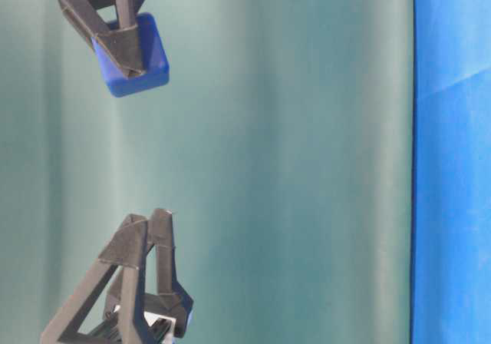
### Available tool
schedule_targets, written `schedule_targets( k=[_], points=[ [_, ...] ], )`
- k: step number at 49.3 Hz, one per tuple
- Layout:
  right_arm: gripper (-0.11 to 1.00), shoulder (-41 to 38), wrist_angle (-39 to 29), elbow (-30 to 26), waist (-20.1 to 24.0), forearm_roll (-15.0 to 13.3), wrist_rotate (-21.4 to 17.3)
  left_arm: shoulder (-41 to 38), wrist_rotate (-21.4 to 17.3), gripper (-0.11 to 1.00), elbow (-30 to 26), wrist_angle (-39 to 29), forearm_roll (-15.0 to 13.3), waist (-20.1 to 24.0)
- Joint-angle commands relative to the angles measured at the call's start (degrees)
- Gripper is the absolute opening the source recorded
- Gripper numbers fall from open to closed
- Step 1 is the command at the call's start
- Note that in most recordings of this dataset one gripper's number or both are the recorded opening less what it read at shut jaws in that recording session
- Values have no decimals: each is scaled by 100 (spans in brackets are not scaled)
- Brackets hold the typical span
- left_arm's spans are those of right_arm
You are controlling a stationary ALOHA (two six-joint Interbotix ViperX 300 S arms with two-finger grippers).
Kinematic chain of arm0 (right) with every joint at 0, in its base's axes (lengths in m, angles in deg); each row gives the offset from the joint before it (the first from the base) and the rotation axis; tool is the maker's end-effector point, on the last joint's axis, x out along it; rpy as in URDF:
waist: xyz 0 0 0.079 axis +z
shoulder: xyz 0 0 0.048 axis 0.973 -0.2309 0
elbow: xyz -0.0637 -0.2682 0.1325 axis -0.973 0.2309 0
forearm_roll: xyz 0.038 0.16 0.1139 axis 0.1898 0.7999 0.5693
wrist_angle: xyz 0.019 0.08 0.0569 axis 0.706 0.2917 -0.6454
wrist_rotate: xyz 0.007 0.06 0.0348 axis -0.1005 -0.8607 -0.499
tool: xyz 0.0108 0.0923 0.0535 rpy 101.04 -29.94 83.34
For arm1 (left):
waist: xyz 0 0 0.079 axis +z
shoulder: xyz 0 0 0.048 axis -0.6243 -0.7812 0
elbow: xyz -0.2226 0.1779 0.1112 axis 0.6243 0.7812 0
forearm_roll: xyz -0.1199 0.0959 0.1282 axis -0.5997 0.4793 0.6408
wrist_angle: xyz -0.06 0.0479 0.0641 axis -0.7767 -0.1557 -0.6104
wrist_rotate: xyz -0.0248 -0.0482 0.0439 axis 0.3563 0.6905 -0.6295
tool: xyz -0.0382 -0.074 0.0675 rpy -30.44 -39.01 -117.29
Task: Handover the blue block to the right arm after grasping it with the left arm, then place it in the designated position.
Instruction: 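Pull the cube away to the right with the right gripper, then rotate and lower the held cube toward the table center with the right gripper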
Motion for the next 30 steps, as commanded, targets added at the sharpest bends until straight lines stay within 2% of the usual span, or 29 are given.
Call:
schedule_targets(
  k=[1, 30],
  points=[
    [42, 62, -53, -158, 9, -9, -44, 97, -9, 93, -79, 53, 9, 9],
    [42, 70, -132, -176, 9, -9, -53, 97, -9, 93, -70, 53, 0, 18]
  ],
)
